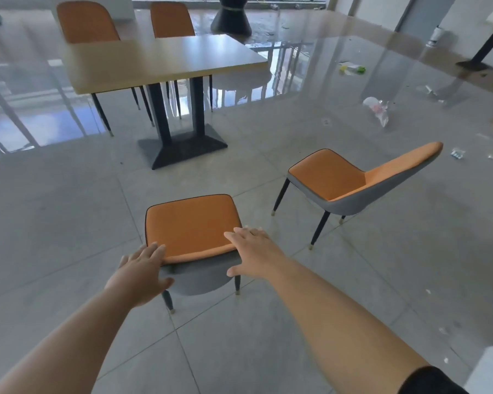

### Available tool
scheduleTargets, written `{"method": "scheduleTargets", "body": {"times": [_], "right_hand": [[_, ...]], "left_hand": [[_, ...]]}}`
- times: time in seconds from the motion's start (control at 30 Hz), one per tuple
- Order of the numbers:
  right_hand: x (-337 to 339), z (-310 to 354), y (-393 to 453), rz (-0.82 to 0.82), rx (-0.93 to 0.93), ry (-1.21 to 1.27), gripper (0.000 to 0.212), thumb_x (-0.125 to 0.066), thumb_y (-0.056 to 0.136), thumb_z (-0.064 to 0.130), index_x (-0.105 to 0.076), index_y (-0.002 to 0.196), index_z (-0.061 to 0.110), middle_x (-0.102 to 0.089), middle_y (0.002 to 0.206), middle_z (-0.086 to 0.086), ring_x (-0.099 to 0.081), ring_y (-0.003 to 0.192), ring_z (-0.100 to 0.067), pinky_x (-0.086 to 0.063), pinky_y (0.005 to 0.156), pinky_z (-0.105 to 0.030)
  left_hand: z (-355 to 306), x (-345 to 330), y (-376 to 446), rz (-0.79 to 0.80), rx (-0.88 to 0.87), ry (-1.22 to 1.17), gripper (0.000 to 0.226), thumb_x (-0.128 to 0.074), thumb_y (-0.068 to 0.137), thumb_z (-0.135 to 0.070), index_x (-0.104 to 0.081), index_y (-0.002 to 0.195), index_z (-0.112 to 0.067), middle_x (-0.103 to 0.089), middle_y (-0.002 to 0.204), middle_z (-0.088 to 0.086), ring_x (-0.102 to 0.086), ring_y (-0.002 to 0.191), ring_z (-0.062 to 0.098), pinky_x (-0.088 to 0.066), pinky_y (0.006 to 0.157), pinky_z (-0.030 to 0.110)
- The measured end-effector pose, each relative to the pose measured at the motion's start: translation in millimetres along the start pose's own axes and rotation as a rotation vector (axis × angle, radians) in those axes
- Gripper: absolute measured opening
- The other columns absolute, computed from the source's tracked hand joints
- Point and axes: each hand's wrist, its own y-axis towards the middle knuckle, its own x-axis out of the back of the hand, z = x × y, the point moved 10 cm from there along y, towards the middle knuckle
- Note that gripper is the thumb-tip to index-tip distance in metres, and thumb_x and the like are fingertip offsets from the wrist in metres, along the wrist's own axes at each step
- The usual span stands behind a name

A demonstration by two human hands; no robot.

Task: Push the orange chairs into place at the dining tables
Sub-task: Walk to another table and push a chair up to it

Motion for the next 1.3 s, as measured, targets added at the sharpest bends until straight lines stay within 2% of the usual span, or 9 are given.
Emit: {"method": "scheduleTargets", "body": {"times": [0.1,0.27,0.37,0.67,1.07,1.2,1.3], "right_hand": [[-9,2,12,0.017,-0.005,0.013,0.091,-0.07,0.08,0.05,-0.018,0.151,0.024,-0.02,0.16,-0.006,-0.011,0.148,-0.027,-0.007,0.12,-0.051],[-18,4,23,0.017,-0.021,0.001,0.086,-0.07,0.082,0.046,-0.022,0.149,0.023,-0.028,0.156,-0.004,-0.019,0.145,-0.027,-0.009,0.119,-0.051],[-20,3,27,-0.001,-0.03,-0.019,0.079,-0.069,0.084,0.042,-0.026,0.148,0.023,-0.034,0.152,-0.004,-0.025,0.142,-0.027,-0.009,0.118,-0.051],[-20,5,31,-0.01,-0.01,-0.039,0.063,-0.066,0.088,0.035,-0.037,0.143,0.026,-0.037,0.15,-0.002,-0.026,0.142,-0.027,-0.007,0.119,-0.052],[-18,-17,37,-0.021,0.119,-0.052,0.055,-0.062,0.092,0.032,-0.039,0.142,0.028,-0.035,0.151,-0.002,-0.021,0.144,-0.028,-0.002,0.118,-0.051],[-14,-44,33,-0.034,0.177,-0.066,0.055,-0.062,0.091,0.035,-0.039,0.141,0.029,-0.037,0.15,-0.001,-0.023,0.143,-0.027,-0.002,0.118,-0.05],[-10,-64,29,-0.035,0.215,-0.097,0.054,-0.061,0.091,0.038,-0.039,0.14,0.031,-0.04,0.149,0.001,-0.026,0.142,-0.025,-0.003,0.117,-0.054]], "left_hand": [[9,-12,12,0.024,0.003,0.025,0.079,-0.051,0.091,-0.054,-0.015,0.153,-0.02,-0.017,0.161,0.002,-0.014,0.147,0.025,-0.016,0.119,0.047],[10,-18,23,0.004,-0.05,0.006,0.059,-0.05,0.094,-0.049,-0.034,0.145,-0.026,-0.036,0.153,-0.004,-0.027,0.143,0.022,-0.022,0.117,0.047],[13,-21,25,-0.002,-0.06,-0.007,0.055,-0.05,0.094,-0.049,-0.037,0.142,-0.027,-0.04,0.15,-0.005,-0.031,0.14,0.021,-0.025,0.115,0.049],[11,-20,19,0.002,-0.012,-0.018,0.059,-0.046,0.097,-0.047,-0.028,0.148,-0.024,-0.029,0.157,-0.004,-0.019,0.147,0.022,-0.017,0.118,0.05],[-11,-20,16,-0.018,0.081,-0.067,0.057,-0.045,0.097,-0.048,-0.031,0.146,-0.023,-0.027,0.157,0.0,-0.022,0.145,0.021,-0.021,0.117,0.048],[-40,-25,12,0.005,0.178,-0.091,0.052,-0.045,0.098,-0.045,-0.032,0.144,-0.024,-0.023,0.159,0.0,-0.014,0.148,0.024,-0.015,0.117,0.057],[-62,-31,8,0.008,0.28,-0.135,0.05,-0.045,0.098,-0.044,-0.032,0.144,-0.026,-0.016,0.161,-0.002,-0.005,0.149,0.024,-0.012,0.112,0.066]]}}
